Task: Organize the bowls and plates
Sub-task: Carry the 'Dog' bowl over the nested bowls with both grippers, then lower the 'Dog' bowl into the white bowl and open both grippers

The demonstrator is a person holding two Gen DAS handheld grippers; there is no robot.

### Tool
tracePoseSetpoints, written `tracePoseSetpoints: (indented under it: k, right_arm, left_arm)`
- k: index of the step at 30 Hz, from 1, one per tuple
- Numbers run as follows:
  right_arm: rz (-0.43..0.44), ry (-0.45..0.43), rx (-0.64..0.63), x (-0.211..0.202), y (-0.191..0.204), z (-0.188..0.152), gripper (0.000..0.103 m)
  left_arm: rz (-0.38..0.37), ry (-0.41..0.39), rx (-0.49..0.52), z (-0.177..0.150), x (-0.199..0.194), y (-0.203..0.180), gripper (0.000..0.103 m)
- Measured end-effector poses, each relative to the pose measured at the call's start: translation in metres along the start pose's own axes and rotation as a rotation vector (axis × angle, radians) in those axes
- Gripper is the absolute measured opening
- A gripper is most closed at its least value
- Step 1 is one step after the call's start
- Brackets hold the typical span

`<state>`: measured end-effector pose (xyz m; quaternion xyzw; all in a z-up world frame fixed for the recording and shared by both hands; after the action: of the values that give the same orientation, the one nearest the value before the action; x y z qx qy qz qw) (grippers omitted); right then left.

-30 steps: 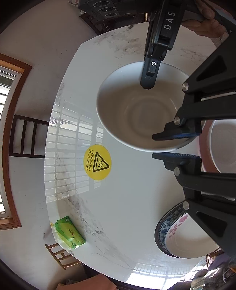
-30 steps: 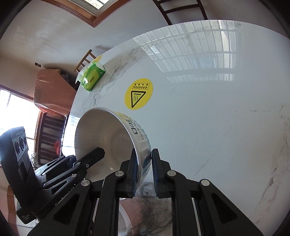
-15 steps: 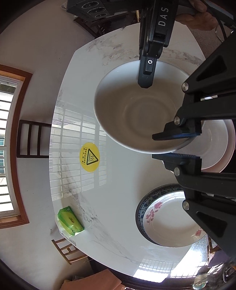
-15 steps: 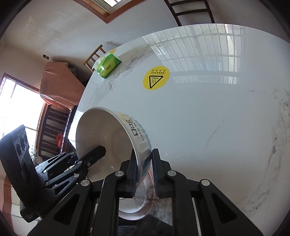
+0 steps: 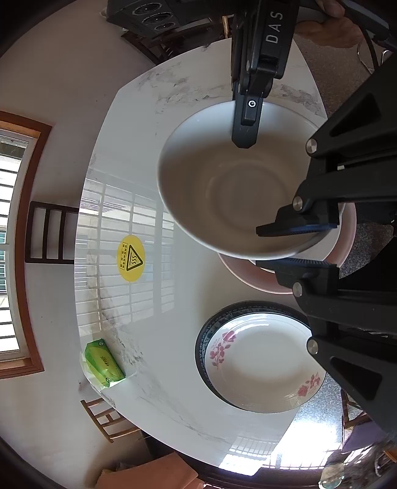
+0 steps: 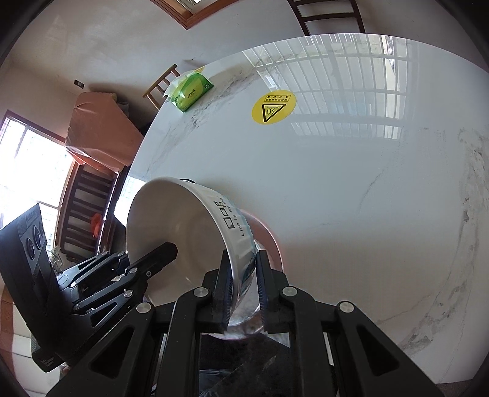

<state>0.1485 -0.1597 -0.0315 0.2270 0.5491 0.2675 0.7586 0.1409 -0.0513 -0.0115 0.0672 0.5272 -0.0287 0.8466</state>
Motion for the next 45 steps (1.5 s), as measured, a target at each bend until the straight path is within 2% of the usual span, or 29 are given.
tracePoseSetpoints:
  k: [15,45]
  right_arm:
    - [-0.012,0.036,-0.01,0.016,0.006,-0.028,0.015]
    - [-0.061,0.08,0.009,0.033,-0.005,-0.033,0.014]
  left_arm:
    - [0.0,0.04,-0.006,-0.027,0.01,0.006,0.014]
    - [-0.001,0.105,-0.02,-0.035,0.034,0.009,0.014]
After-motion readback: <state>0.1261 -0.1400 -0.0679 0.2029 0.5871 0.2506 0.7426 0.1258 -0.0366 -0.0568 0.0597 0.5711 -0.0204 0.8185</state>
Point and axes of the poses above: each gripper's, at about its wrist camera, not at the fingertips, and x roughly the way its jaws point, y to its left, z to its top, the point moved 8 cm from there along x, roughly the way its jaws point, and after that the axes turned 9 degrees about z, right-handed, at the moved point
